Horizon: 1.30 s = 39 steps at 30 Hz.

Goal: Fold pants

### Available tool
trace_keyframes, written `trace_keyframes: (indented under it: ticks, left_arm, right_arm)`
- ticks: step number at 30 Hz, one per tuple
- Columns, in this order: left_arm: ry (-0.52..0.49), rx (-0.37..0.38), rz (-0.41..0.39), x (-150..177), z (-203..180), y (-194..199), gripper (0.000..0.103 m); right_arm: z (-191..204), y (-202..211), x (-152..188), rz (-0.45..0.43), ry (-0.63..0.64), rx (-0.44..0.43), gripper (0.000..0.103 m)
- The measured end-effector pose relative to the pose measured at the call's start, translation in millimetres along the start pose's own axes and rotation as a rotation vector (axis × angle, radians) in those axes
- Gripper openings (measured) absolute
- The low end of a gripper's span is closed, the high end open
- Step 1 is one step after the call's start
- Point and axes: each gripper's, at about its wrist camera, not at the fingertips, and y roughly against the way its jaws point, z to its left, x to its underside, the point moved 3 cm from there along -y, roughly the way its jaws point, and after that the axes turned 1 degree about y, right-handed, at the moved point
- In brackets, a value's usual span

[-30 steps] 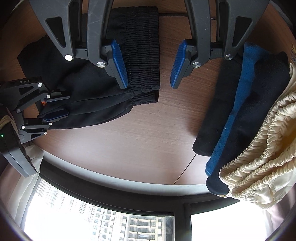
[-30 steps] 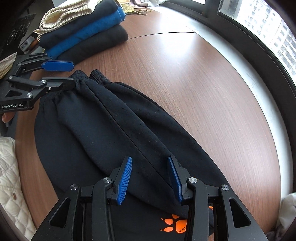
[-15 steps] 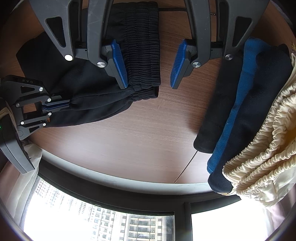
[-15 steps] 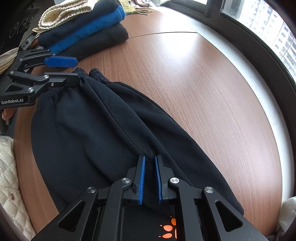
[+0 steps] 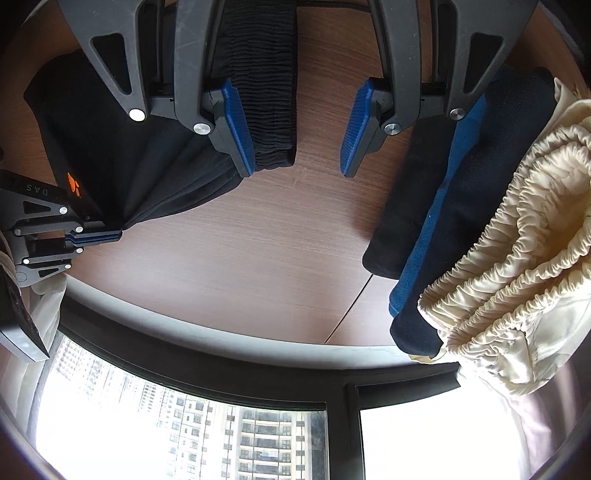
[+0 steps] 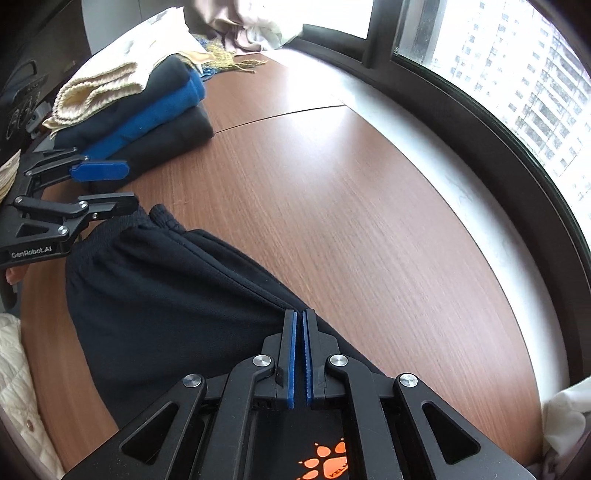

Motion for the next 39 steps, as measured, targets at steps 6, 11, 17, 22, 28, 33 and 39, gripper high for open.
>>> trace_keyframes:
  ticks: [6, 11, 17, 22, 28, 33, 39]
  left_arm:
    - [-0.014, -0.026, -0.006, 4.1, 0.8, 0.6, 0.051]
    - [-0.064, -0.042, -0.058, 9.6, -3.0, 14.5, 0.058]
    - [-0.078, -0.013, -0.082, 20.9, -4.5, 29.9, 0.060]
    - [-0.125, 0.011, -0.072, 31.4, -10.6, 30.5, 0.061]
    - [-0.098, 0.032, -0.066, 29.4, -8.3, 29.8, 0.061]
    - [-0.074, 0.047, -0.055, 23.2, -4.1, 22.1, 0.061]
    - [-0.059, 0.055, -0.042, 16.1, -3.9, 10.6, 0.061]
  right_arm:
    - [-13.6, -20.4, -5.0, 0.026, -0.018, 0.013, 0.004]
    - [-19.1, -31.9, -7.1, 0.039, -0.039, 0.029, 0.008]
    - [1.0, 3.2, -20.9, -0.086, 0.028, 0.032, 0.041]
    - [38.1, 10.8, -37.9, -0.099, 0.159, -0.166, 0.041]
    - [57.5, -22.8, -55.5, 0.001, 0.245, -0.320, 0.041]
    - [54.1, -42.0, -66.9, 0.065, 0.276, -0.387, 0.046]
    - [59.2, -54.5, -70.9, 0.105, 0.302, -0.408, 0.046]
